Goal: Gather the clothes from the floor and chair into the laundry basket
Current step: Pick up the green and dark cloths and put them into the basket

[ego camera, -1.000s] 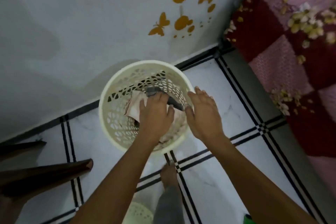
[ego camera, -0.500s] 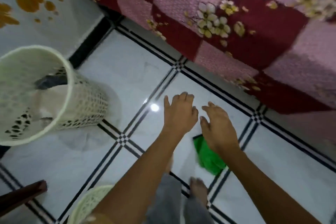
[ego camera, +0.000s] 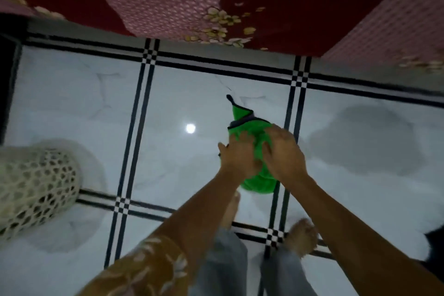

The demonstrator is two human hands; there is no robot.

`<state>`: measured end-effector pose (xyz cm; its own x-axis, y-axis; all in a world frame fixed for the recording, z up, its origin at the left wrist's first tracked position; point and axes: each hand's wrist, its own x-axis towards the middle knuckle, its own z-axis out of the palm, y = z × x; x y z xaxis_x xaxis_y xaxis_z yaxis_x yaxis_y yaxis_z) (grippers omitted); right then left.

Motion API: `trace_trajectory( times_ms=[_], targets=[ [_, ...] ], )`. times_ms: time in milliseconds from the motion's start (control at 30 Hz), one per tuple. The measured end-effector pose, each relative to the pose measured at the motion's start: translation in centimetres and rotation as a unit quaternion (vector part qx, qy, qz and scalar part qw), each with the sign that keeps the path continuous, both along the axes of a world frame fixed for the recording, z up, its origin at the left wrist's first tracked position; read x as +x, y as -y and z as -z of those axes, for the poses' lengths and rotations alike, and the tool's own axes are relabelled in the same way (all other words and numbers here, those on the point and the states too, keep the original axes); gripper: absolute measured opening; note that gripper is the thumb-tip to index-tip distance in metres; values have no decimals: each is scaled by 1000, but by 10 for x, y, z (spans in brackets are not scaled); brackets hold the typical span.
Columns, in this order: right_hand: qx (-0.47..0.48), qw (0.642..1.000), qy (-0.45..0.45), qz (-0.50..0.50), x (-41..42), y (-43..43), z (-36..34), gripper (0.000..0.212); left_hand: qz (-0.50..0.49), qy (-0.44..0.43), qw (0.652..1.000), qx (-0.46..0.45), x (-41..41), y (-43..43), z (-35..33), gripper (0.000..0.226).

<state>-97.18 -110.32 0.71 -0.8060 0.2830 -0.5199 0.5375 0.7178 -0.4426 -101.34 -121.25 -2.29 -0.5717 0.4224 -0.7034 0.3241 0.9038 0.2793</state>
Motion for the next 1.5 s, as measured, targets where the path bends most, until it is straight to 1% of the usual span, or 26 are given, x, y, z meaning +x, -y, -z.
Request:
trace_trajectory(
  times_ms=[33, 100, 167, 200, 233, 267, 300, 367, 433, 467, 533, 567, 633, 700, 833, 867, 967, 1100, 1167, 1267, 1333, 1400, 1467, 1500],
  targets=[
    [0, 1000, 8, 8, 4, -5, 15, 41, 23, 23, 999, -11, 5, -6, 20, 83],
    [-1, 999, 13, 35, 11, -14, 48, 39, 99, 17, 994, -32, 12, -21, 64, 102],
    [-3, 998, 8, 55, 21, -23, 78, 38, 178, -21, 982, -60, 19, -35, 108, 114],
    [-6, 998, 2, 54, 21, -24, 88, 38, 195, -36, 977, -77, 18, -35, 122, 119],
    [-8, 998, 4, 70, 35, -31, 105, 37, 214, -30, 972, -95, 29, -45, 143, 123],
    [-12, 997, 3, 70, 39, -34, 113, 37, 207, -24, 972, -110, 31, -46, 154, 123],
    [-19, 996, 4, 82, 52, -41, 123, 39, 202, -16, 972, -117, 39, -52, 165, 118],
    [-35, 994, 3, 105, 75, -52, 133, 43, 178, -27, 977, -114, 44, -57, 172, 94],
    [-48, 990, -9, 132, 95, -61, 133, 46, 138, -51, 988, -58, 44, -57, 174, 69],
    [-55, 986, -14, 158, 107, -68, 125, 47, 125, -55, 990, -18, 49, -64, 169, 61],
    [-52, 977, -33, 206, 127, -83, 107, 45, 101, -53, 992, 53, 58, -87, 150, 53],
    [-47, 971, -42, 231, 137, -91, 97, 44, 96, -55, 990, 82, 66, -105, 133, 51],
    [-40, 954, -55, 293, 160, -118, 66, 45, 118, -59, 982, 133, 85, -157, 91, 49],
    [-21, 938, -59, 342, 182, -149, 38, 46, 145, -61, 974, 164, 104, -210, 52, 47],
    [14, 894, -78, 441, 254, -217, -20, 46, 201, -51, 963, 174, 165, -313, -10, 49],
    [18, 887, -81, 455, 265, -228, -28, 47, 220, -61, 958, 172, 177, -331, -21, 50],
    [29, 858, -88, 505, 327, -275, -58, 49, 303, -77, 934, 171, 234, -396, -52, 52],
    [61, 840, -49, 536, 410, -325, -78, 56, 410, -121, 891, 153, 310, -460, -72, 51],
    [64, 829, -27, 554, 441, -340, -74, 61, 438, -136, 877, 144, 336, -476, -71, 54],
    [61, 819, 21, 570, 489, -360, -49, 68, 496, -157, 842, 143, 374, -500, -57, 57],
    [51, 819, 57, 569, 512, -372, -23, 73, 514, -155, 834, 126, 391, -517, -39, 57],
    [30, 806, 82, 586, 541, -383, 17, 81, 546, -145, 817, 116, 415, -535, -6, 54],
    [18, 814, 110, 570, 550, -390, 46, 92, 558, -143, 811, 101, 421, -547, 12, 46],
    [10, 814, 120, 568, 556, -393, 67, 98, 570, -143, 803, 99, 427, -554, 30, 42]
  ],
)
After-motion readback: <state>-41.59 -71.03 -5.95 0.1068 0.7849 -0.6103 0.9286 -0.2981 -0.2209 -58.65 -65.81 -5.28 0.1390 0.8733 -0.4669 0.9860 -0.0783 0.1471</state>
